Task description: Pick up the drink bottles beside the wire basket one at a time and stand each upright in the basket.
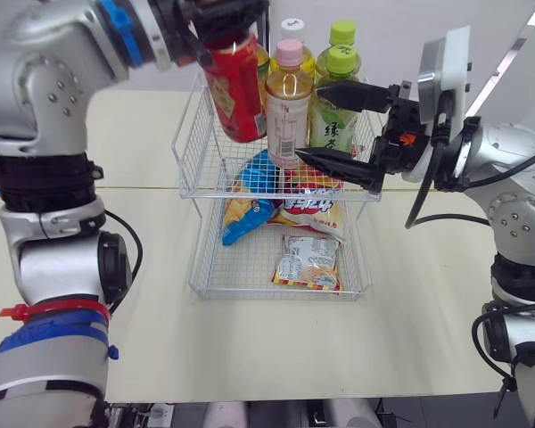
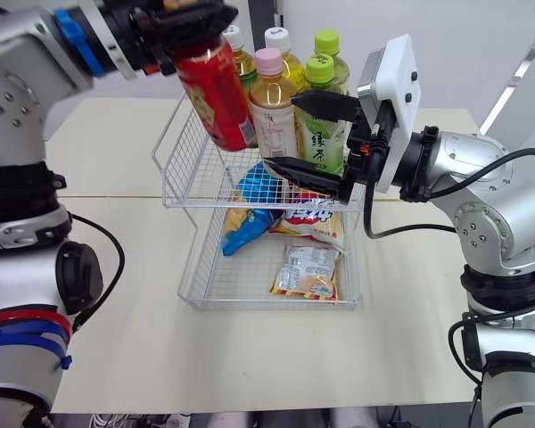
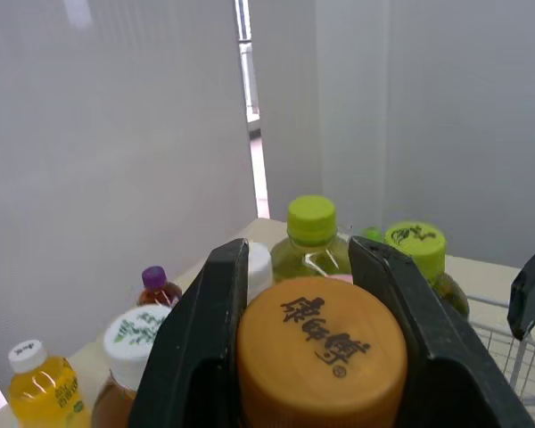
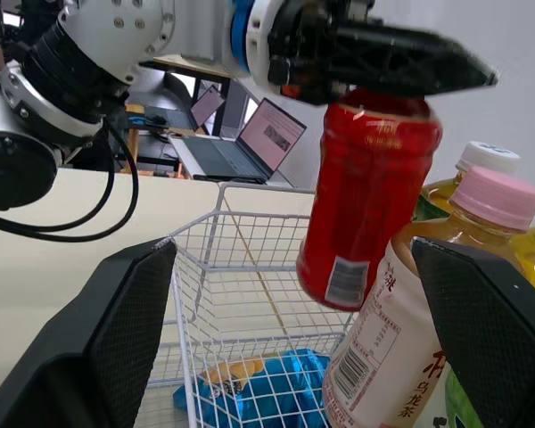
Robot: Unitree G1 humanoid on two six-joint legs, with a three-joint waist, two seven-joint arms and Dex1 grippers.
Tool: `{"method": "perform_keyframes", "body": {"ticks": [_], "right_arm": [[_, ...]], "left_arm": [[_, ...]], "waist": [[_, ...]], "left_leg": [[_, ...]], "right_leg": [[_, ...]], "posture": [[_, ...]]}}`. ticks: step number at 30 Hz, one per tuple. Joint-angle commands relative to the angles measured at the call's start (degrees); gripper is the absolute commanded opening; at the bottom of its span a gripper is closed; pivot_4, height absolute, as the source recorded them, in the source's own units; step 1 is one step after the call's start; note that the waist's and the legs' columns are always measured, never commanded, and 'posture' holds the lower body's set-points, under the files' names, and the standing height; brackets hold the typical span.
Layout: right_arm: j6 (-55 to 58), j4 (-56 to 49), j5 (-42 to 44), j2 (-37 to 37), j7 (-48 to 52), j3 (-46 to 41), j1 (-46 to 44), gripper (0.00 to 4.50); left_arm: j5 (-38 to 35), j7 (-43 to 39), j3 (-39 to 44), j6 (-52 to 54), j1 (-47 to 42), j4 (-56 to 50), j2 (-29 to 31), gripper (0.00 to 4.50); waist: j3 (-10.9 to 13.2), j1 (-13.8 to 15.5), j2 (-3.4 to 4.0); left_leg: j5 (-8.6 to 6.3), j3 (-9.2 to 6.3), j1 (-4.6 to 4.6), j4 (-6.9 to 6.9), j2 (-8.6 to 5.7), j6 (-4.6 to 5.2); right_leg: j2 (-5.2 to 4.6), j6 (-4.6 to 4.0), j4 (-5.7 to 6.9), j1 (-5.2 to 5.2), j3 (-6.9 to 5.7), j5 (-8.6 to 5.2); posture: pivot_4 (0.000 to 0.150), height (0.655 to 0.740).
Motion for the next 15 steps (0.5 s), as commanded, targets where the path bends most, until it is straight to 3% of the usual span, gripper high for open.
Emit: {"method": "perform_keyframes", "body": {"ticks": [1, 15], "right_arm": [[-0.1, -2.2, 0.8, -0.7, -0.8, -2.2, -0.1, 4.5], [0.5, -2.5, 1.2, -1.0, -1.6, -2.1, -0.2, 4.5]], "left_arm": [[0.0, 1.0, 1.1, -2.8, 0.1, -2.8, 0.0, 1.38], [2.3, 0.6, -0.1, -9.8, 2.3, 3.0, -3.3, 1.38]], "waist": [[0.0, 0.0, 0.0], [0.0, 0.2, 0.0]], "left_leg": [[0.0, 0.0, 0.0, 0.0, 0.0, -0.01], [0.02, -0.05, -0.04, 0.06, -0.03, -0.02]], "right_leg": [[0.0, 0.0, 0.01, 0.0, 0.0, 0.0], [-0.01, 0.0, 0.04, 0.0, -0.02, 0.0]], "posture": [[0.15, 0.74], [0.15, 0.74]]}}
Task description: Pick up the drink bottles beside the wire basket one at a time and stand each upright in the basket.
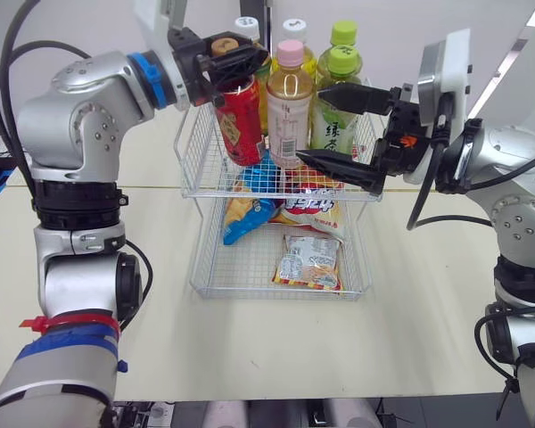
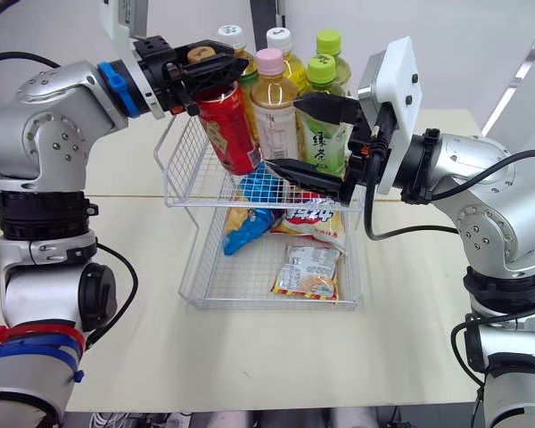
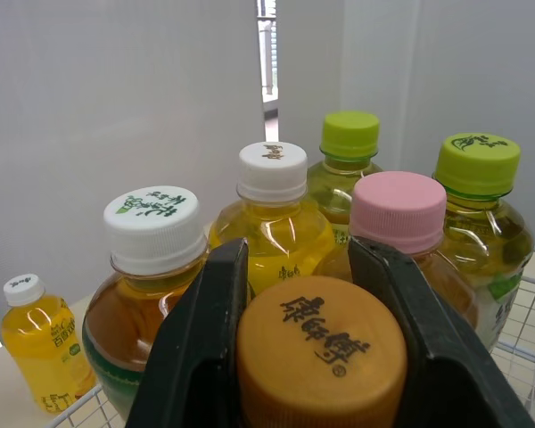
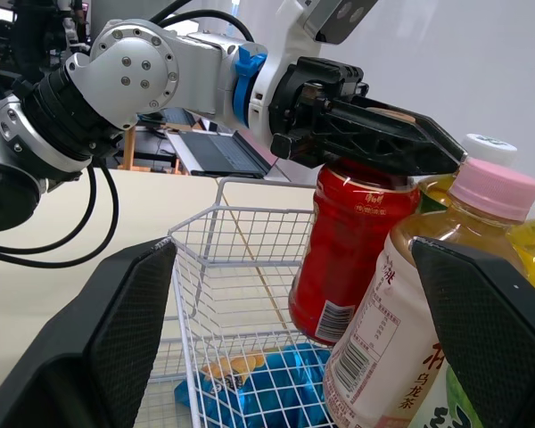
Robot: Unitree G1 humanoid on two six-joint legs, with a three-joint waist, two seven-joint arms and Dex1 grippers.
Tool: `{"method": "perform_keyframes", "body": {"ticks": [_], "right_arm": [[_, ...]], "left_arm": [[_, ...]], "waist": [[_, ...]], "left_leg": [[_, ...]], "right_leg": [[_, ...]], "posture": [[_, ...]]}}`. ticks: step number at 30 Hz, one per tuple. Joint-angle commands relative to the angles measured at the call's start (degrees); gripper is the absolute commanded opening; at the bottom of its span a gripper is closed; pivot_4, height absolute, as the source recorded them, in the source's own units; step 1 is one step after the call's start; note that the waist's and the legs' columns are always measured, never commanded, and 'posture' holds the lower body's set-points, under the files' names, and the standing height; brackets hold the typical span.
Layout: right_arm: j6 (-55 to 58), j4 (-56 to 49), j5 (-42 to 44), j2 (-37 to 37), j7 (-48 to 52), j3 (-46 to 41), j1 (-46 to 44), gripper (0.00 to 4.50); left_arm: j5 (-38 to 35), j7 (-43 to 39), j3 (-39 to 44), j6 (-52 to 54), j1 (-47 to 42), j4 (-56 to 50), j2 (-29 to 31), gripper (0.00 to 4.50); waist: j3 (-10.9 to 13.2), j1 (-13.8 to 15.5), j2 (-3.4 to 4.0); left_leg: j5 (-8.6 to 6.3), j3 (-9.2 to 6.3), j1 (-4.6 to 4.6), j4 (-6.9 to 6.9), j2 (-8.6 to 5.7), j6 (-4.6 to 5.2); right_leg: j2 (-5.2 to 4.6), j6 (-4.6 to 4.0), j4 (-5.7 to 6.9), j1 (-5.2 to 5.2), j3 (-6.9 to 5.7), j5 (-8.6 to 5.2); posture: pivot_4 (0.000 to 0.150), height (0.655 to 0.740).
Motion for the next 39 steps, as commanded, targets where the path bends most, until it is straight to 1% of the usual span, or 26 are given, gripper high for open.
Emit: {"method": "perform_keyframes", "body": {"ticks": [1, 3, 5, 10, 11, 14, 16, 19, 21, 23, 25, 26, 29, 33, 36, 39], "right_arm": [[-0.5, -1.7, 0.8, -0.5, -0.5, -2.1, -0.6, 4.5], [-0.4, -1.8, 0.8, -0.5, -0.6, -2.1, -0.5, 4.5], [-0.4, -1.7, 0.8, -0.5, -0.6, -2.1, -0.5, 4.5], [-0.4, -1.7, 0.9, -0.9, -0.3, -2.4, -0.5, 4.5], [-0.4, -1.6, 0.9, -1.4, 0.1, -2.7, -0.6, 4.5], [0.9, -0.7, 3.0, -3.2, 0.5, -5.5, -2.1, 4.5], [1.9, 0.3, 4.8, -5.1, 0.8, -7.8, -3.5, 4.5], [-0.4, 2.9, 2.8, -8.9, 2.2, -9.9, -4.5, 4.5], [-2.0, 5.4, 0.7, -11.7, 3.4, -10.6, -4.3, 4.5], [-4.8, 8.8, -2.1, -14.8, 5.1, -11.5, -2.6, 4.5], [-11.1, 14.7, -7.2, -18.0, 6.9, -12.9, 1.9, 4.5], [-14.7, 18.3, -9.8, -19.3, 7.8, -13.7, 5.0, 4.5], [-22.1, 26.3, -13.8, -20.6, 10.2, -14.3, 12.4, 4.5], [-31.7, 34.4, -19.0, -18.0, 11.9, -11.9, 20.4, 4.5], [-36.4, 39.9, -21.1, -15.4, 12.3, -10.9, 24.1, 4.5], [-39.3, 43.4, -22.9, -14.5, 12.6, -10.3, 26.4, 4.5]], "left_arm": [[0.1, -0.3, 0.6, -2.6, -2.0, -0.1, -0.2, 1.38], [-0.4, -0.9, 0.8, -2.5, -2.2, 0.0, 0.0, 2.13], [-0.9, -1.5, 1.1, -2.0, -2.5, -0.1, 0.6, 2.65], [-2.4, -2.8, 3.4, -1.6, -2.8, -1.8, 3.2, 4.27], [-3.1, -3.1, 4.4, -1.1, -2.8, -2.6, 4.3, 4.45], [-4.8, -4.9, 6.8, 0.2, -1.8, -4.5, 9.1, 4.45], [-5.8, -6.4, 9.1, 1.5, -0.4, -5.0, 13.7, 4.45], [-4.2, -7.0, 12.1, 0.1, 2.5, -2.9, 20.9, 4.45], [-2.0, -7.6, 13.1, -2.8, 6.3, -1.3, 24.6, 4.45], [-0.2, -6.7, 14.5, -5.6, 10.8, 0.4, 26.7, 4.45], [2.5, -7.2, 16.9, -10.5, 19.6, 2.2, 28.5, 4.45], [3.0, -7.4, 18.9, -12.3, 24.4, 3.1, 28.6, 4.45], [3.8, -6.3, 22.9, -17.1, 34.9, 4.4, 27.3, 4.45], [5.9, -5.7, 24.8, -26.0, 46.6, 6.5, 24.0, 4.45], [5.6, -3.5, 25.5, -29.2, 51.1, 6.9, 20.4, 4.45], [4.8, -1.0, 25.0, -28.2, 52.6, 4.3, 17.7, 4.45]], "waist": [[0.0, 0.0, 0.0], [0.0, 0.0, 0.0], [0.0, 0.0, 0.0], [0.0, -0.1, 0.0], [0.0, -0.1, 0.0], [0.0, -0.1, 0.01], [0.0, -0.2, 0.03], [0.0, -0.2, 0.04], [0.0, -0.1, 0.05], [0.0, -0.1, 0.04], [0.0, 0.1, 0.01], [-0.1, 0.2, 0.0], [-0.1, 0.2, -0.06], [-0.1, 0.0, -0.04], [-0.1, -0.2, -0.02], [-0.1, -0.1, -0.02]], "left_leg": [[0.0, 0.01, 0.0, 0.0, 0.0, 0.0], [0.0, 0.0, 0.0, 0.03, 0.0, 0.0], [0.0, 0.0, 0.0, 0.04, 0.0, 0.0], [0.0, 0.0, 0.01, 0.08, 0.0, 0.0], [0.0, 0.0, 0.01, 0.08, 0.0, 0.0], [0.0, -0.01, 0.01, 0.09, 0.01, 0.0], [0.0, 0.0, 0.02, 0.09, 0.02, 0.0], [0.0, 0.03, 0.12, 0.07, 0.03, 0.0], [0.0, 0.07, 0.18, 0.05, 0.03, 0.01], [0.0, 0.16, 0.3, 0.03, 0.03, 0.01], [0.0, 0.18, 0.36, 0.03, 0.02, 0.01], [0.0, 0.19, 0.4, 0.04, 0.01, 0.01], [-0.01, 0.31, 0.45, 0.03, 0.0, 0.02], [-0.01, 0.43, 0.41, 0.01, 0.05, 0.02], [-0.01, 0.52, 0.53, -0.08, 0.07, 0.02], [0.0, 0.54, 0.54, -0.04, 0.06, 0.02]], "right_leg": [[0.0, 0.0, 0.0, 0.0, 0.0, 0.0], [0.0, 0.0, 0.03, 0.0, 0.01, 0.0], [0.0, 0.0, 0.05, 0.0, 0.01, 0.0], [0.01, 0.0, 0.11, 0.0, 0.01, 0.0], [0.01, 0.0, 0.13, 0.0, 0.01, 0.0], [0.01, 0.0, 0.16, -0.01, 0.01, 0.0], [0.01, 0.0, 0.17, -0.02, 0.01, 0.0], [0.01, -0.02, 0.19, 0.02, 0.01, -0.02], [0.01, -0.02, 0.18, 0.03, 0.04, -0.02], [0.0, -0.02, 0.21, 0.09, 0.09, -0.03], [-0.02, -0.02, 0.21, 0.14, 0.1, -0.03], [-0.04, -0.02, 0.21, 0.2, 0.09, -0.03], [-0.11, -0.02, 0.19, 0.23, 0.15, -0.03], [-0.09, -0.03, 0.3, 0.06, 0.29, -0.02], [-0.07, -0.04, 0.34, 0.07, 0.39, -0.02], [-0.06, -0.03, 0.4, 0.07, 0.43, -0.02]], "posture": [[0.15, 0.74], [0.15, 0.74], [0.15, 0.74], [0.15, 0.74], [0.15, 0.74], [0.15, 0.74], [0.15, 0.74], [0.15, 0.74], [0.15, 0.74], [0.15, 0.74], [0.15, 0.74], [0.15, 0.74], [0.15, 0.74], [0.15, 0.74], [0.15, 0.74], [0.15, 0.74]]}}
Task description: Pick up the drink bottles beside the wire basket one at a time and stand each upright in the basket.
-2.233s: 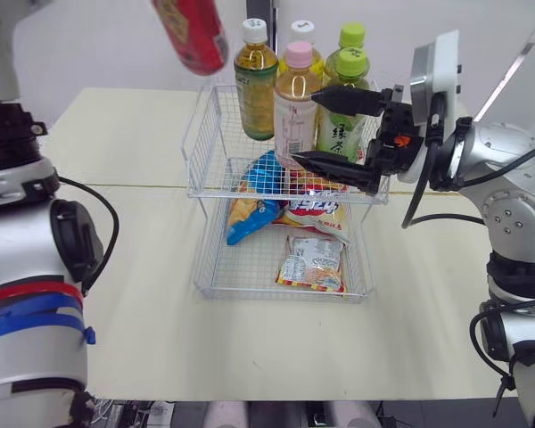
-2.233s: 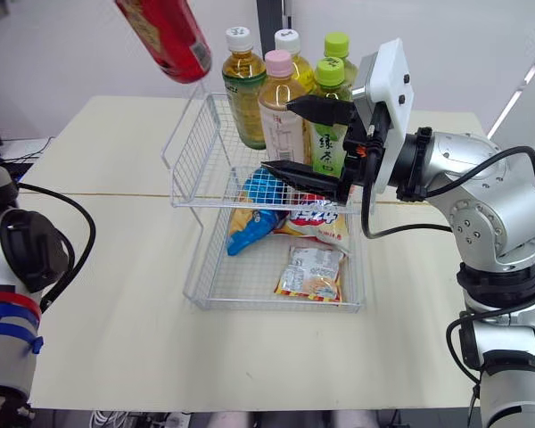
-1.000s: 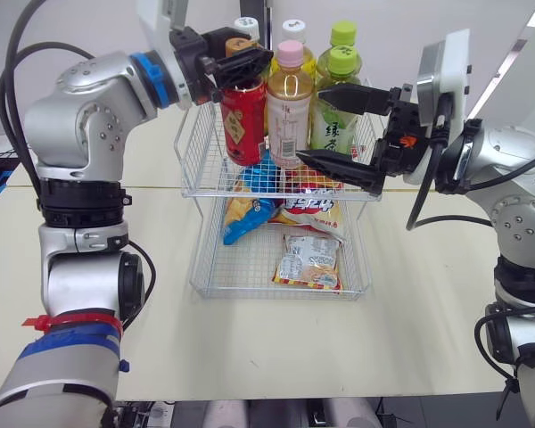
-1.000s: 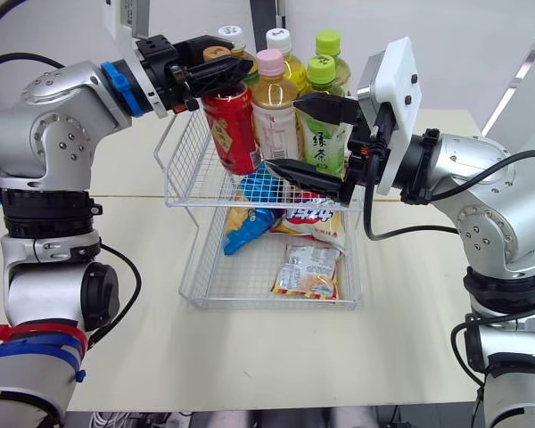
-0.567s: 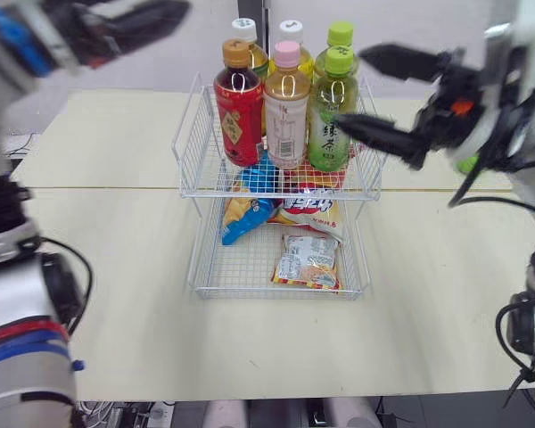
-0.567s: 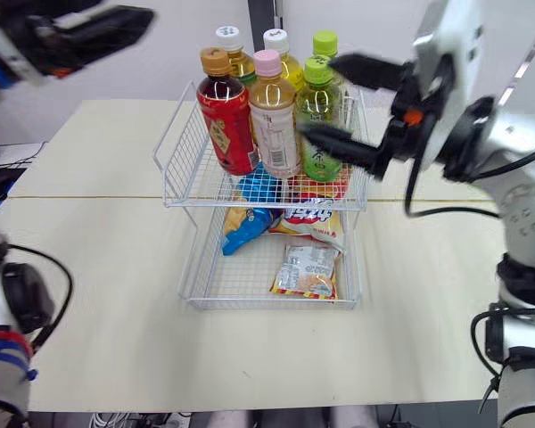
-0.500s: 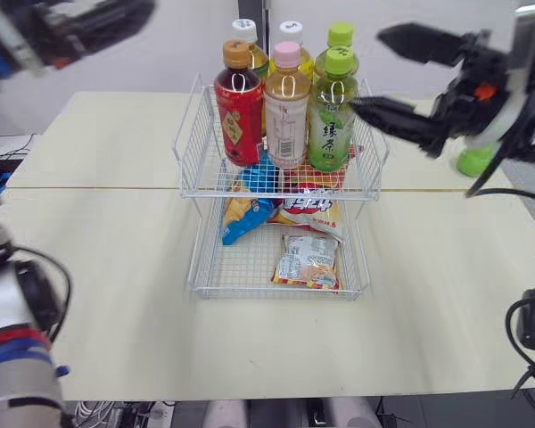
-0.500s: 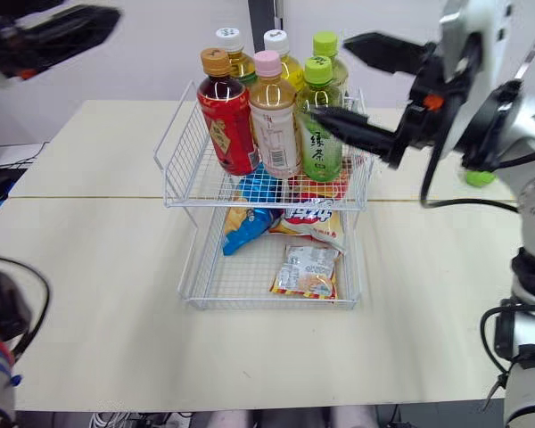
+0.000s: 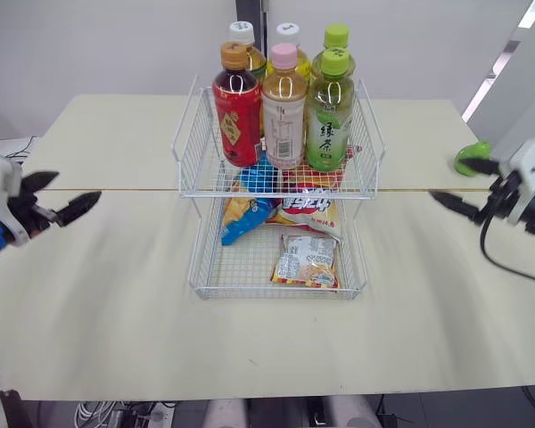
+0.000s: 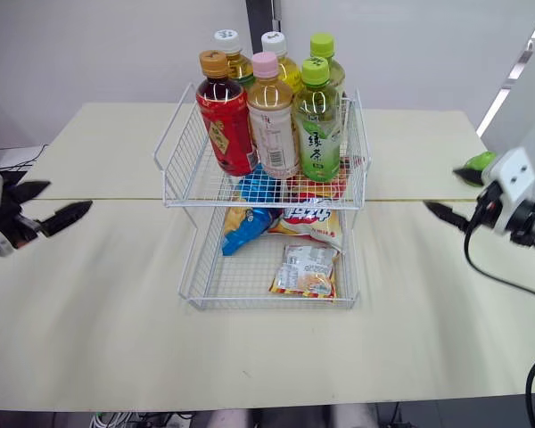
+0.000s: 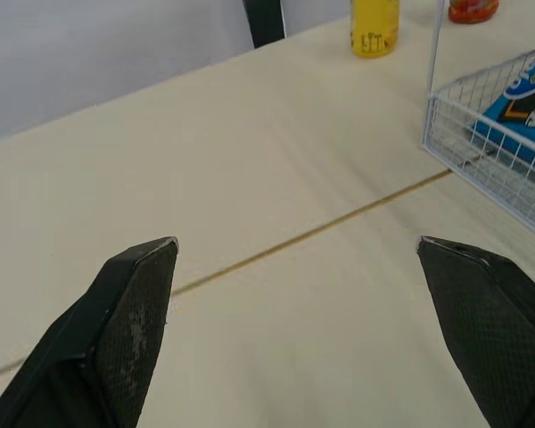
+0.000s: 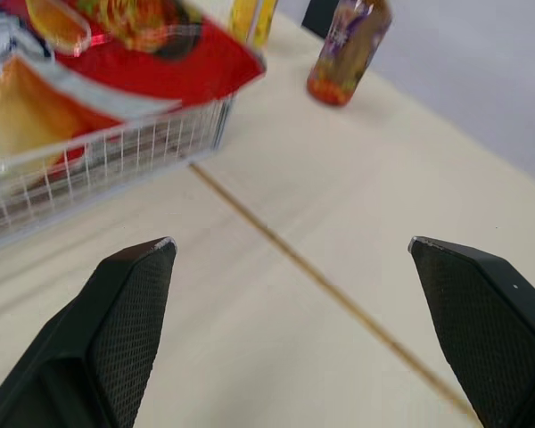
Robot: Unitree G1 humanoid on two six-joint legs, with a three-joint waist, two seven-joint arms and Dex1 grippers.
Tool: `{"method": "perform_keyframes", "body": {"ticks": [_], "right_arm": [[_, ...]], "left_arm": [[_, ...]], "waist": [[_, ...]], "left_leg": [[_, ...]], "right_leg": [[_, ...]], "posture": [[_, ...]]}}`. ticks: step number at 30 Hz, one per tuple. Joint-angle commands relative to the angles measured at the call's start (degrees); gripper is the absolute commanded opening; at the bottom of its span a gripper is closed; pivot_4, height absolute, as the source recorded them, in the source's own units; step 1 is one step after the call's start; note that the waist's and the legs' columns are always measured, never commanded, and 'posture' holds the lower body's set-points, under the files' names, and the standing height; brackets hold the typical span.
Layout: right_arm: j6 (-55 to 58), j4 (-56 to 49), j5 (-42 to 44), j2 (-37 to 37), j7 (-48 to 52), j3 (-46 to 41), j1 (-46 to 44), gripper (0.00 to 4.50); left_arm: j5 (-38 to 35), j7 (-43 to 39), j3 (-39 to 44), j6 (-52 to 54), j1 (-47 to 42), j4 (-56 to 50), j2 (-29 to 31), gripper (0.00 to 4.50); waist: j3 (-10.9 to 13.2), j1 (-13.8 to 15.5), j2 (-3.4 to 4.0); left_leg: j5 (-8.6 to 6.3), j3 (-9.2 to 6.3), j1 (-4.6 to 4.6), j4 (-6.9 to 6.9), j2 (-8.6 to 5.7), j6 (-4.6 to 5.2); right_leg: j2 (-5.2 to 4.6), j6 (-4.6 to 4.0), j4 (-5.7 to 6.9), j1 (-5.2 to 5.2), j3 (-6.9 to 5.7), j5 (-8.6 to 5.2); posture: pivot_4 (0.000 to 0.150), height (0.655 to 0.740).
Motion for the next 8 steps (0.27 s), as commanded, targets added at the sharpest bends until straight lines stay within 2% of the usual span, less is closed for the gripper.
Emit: {"method": "perform_keyframes", "body": {"ticks": [1, 8], "right_arm": [[-4.4, 2.2, -1.7, -0.5, 0.6, -0.8, 0.6, 4.5], [-4.4, 3.0, -1.4, 0.3, 0.2, -1.0, -0.1, 4.5]], "left_arm": [[0.2, 2.7, 0.8, -1.7, 1.1, -3.6, -0.6, 4.45], [2.7, 4.1, -1.5, -3.5, 2.8, -3.2, -0.8, 4.45]], "waist": [[0.0, 0.0, 0.0], [0.0, -0.1, 0.04]], "left_leg": [[0.0, 0.01, 0.0, 0.01, 0.0, 0.0], [0.0, 0.15, 0.1, -0.03, 0.01, 0.0]], "right_leg": [[0.0, 0.0, 0.0, 0.0, 0.02, 0.0], [0.05, 0.01, 0.0, 0.02, 0.21, 0.0]], "posture": [[0.15, 0.74], [0.15, 0.74]]}}
